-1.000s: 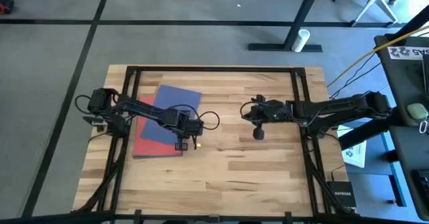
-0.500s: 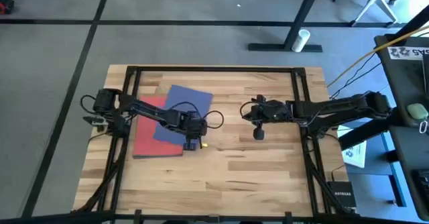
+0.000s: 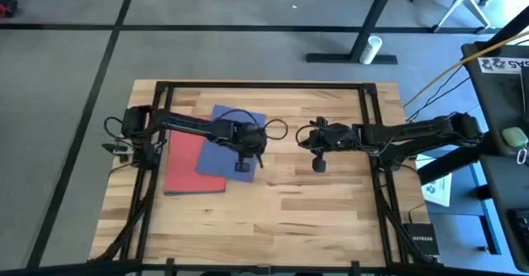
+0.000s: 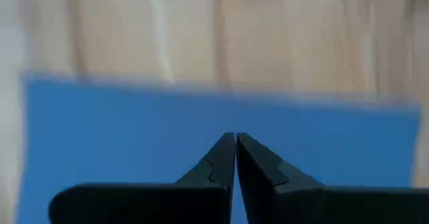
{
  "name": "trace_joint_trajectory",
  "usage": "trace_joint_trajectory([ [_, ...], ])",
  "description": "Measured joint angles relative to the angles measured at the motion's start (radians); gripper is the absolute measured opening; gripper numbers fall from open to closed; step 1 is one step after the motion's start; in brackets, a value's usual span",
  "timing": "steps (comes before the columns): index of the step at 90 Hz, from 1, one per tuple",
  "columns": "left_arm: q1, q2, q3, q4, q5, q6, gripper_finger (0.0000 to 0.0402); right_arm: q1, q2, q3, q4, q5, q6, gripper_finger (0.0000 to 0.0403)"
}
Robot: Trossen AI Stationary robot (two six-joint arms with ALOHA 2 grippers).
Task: Organize paper
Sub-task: Move the blue paper to the top right of the table
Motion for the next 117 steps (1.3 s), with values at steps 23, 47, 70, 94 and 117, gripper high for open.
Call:
trace_joint_trajectory([
  [23, 0.005, 0.000, -0.112, 0.026, -0.032, -0.021, 0.0000, 0.000, 0.000, 0.000, -0.039, 0.000, 0.010, 0.0000],
  [47, 0.010, 0.035, -0.162, 0.171, -0.030, -0.040, 0.0000, -0.001, 0.000, 0.000, -0.077, 0.000, 0.013, 0.0000],
  [70, 0.017, 0.097, -0.127, 0.456, 0.016, -0.015, 0.0000, -0.001, 0.000, 0.000, -0.077, 0.000, 0.029, 0.0000],
  [94, 0.052, 0.199, 0.038, 0.507, 0.019, 0.026, 0.0000, -0.001, 0.000, 0.000, -0.077, 0.000, 0.036, 0.0000],
  [117, 0.052, 0.109, 0.144, 0.128, 0.012, 0.005, 0.0000, -0.001, 0.000, 0.000, -0.086, -0.001, 0.038, 0.0000],
])
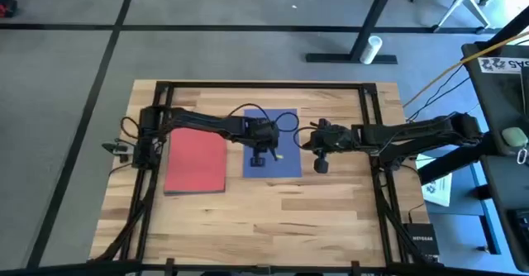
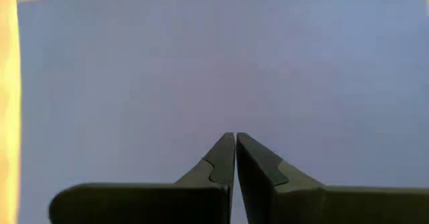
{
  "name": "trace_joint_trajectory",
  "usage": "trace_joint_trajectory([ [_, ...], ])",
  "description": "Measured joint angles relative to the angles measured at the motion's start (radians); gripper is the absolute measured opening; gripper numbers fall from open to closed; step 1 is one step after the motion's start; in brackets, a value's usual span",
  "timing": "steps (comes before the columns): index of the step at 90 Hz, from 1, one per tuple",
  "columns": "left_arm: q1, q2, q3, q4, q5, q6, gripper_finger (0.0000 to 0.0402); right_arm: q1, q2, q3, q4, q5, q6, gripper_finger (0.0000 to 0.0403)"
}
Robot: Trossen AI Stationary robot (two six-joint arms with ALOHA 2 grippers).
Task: Organize paper
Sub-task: Move the blue paper to the top right of the table
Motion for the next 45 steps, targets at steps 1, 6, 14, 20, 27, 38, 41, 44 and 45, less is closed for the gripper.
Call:
trace_joint_trajectory([
  [1, 0.000, -0.003, 0.000, -0.019, 0.000, -0.008, 0.0000, 0.000, 0.000, 0.000, 0.000, 0.000, 0.000, 0.0000],
  [6, 0.002, -0.013, -0.004, -0.106, -0.002, -0.042, 0.0000, 0.000, 0.000, 0.000, -0.001, 0.000, 0.001, 0.0000],
  [14, 0.016, -0.011, -0.029, -0.204, -0.022, -0.076, 0.0000, 0.000, 0.000, 0.000, -0.011, 0.000, 0.011, 0.0000],
  [20, 0.029, -0.009, -0.065, -0.197, -0.034, -0.092, 0.0000, 0.000, 0.000, 0.000, -0.020, 0.000, 0.016, 0.0000],
  [27, 0.050, -0.006, -0.101, -0.172, -0.035, -0.118, 0.0000, 0.000, 0.000, 0.000, -0.029, 0.000, 0.018, 0.0000],
  [38, 0.076, -0.001, -0.136, -0.177, -0.040, -0.126, 0.0000, 0.000, 0.000, 0.000, -0.041, 0.000, 0.018, 0.0000],
  [41, 0.082, -0.001, -0.144, -0.189, -0.040, -0.127, 0.0000, 0.000, 0.000, 0.000, -0.044, 0.000, 0.018, 0.0000],
  [44, 0.087, -0.001, -0.155, -0.191, -0.039, -0.127, 0.0000, 0.000, 0.000, 0.000, -0.047, 0.000, 0.018, 0.0000],
  [45, 0.088, 0.000, -0.157, -0.187, -0.038, -0.127, 0.0000, 0.000, 0.000, 0.000, -0.049, 0.000, 0.018, 0.0000],
])
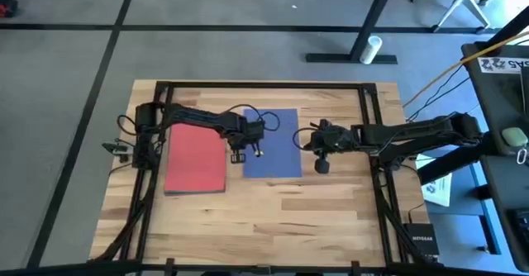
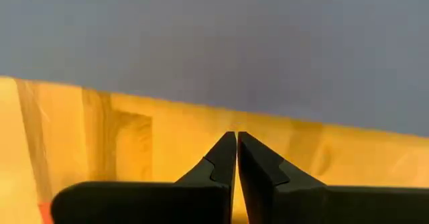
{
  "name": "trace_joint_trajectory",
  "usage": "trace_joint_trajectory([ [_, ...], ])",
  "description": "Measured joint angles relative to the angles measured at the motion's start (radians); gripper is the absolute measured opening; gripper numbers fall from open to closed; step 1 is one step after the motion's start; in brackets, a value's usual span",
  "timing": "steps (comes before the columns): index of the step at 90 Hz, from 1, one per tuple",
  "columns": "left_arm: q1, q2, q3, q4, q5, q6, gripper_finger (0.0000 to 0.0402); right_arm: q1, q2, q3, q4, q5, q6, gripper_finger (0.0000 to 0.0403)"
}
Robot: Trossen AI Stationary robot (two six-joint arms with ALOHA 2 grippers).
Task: Organize paper
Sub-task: Move the blue paper to the top right of the table
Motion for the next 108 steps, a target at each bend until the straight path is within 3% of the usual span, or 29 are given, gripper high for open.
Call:
trace_joint_trajectory([
  [69, 0.005, 0.078, -0.003, 0.358, 0.055, -0.020, 0.0000, 0.000, 0.000, 0.000, -0.005, -0.012, 0.008, 0.0000],
  [108, 0.012, 0.143, 0.049, 0.651, 0.179, -0.016, 0.0000, 0.000, 0.000, 0.000, -0.008, -0.029, 0.027, 0.0000],
])
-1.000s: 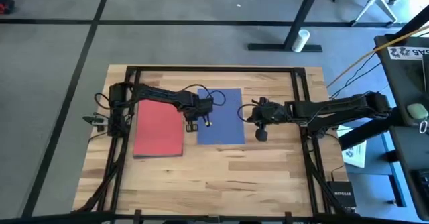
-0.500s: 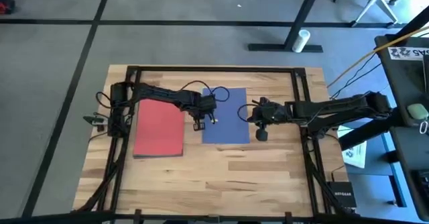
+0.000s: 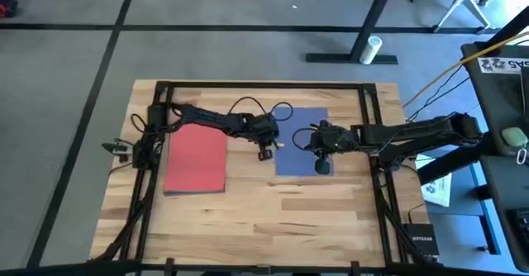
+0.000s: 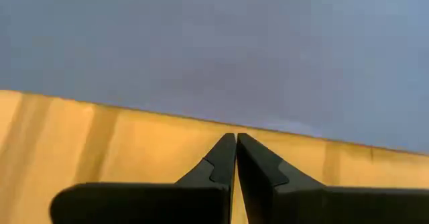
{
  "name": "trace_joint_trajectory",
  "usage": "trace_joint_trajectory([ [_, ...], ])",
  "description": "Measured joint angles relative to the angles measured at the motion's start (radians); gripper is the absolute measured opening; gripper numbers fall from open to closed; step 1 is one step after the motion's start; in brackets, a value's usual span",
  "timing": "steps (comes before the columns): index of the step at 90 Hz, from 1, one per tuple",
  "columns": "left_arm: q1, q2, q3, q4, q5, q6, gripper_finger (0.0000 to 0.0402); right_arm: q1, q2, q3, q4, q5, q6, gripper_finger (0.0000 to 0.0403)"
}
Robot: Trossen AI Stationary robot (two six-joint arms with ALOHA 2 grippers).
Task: Organize paper
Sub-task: Move the blue paper to the top right of the table
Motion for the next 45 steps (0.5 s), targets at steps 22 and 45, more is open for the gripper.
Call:
trace_joint_trajectory([
  [22, 0.000, 0.071, 0.108, -0.023, 0.008, 0.023, 0.0000, 0.000, 0.000, 0.000, -0.019, -0.004, 0.029, 0.0000],
  [45, -0.023, -0.029, 0.134, -0.172, 0.000, -0.013, 0.0000, -0.004, 0.027, 0.000, -0.057, 0.027, 0.112, 0.0000],
])
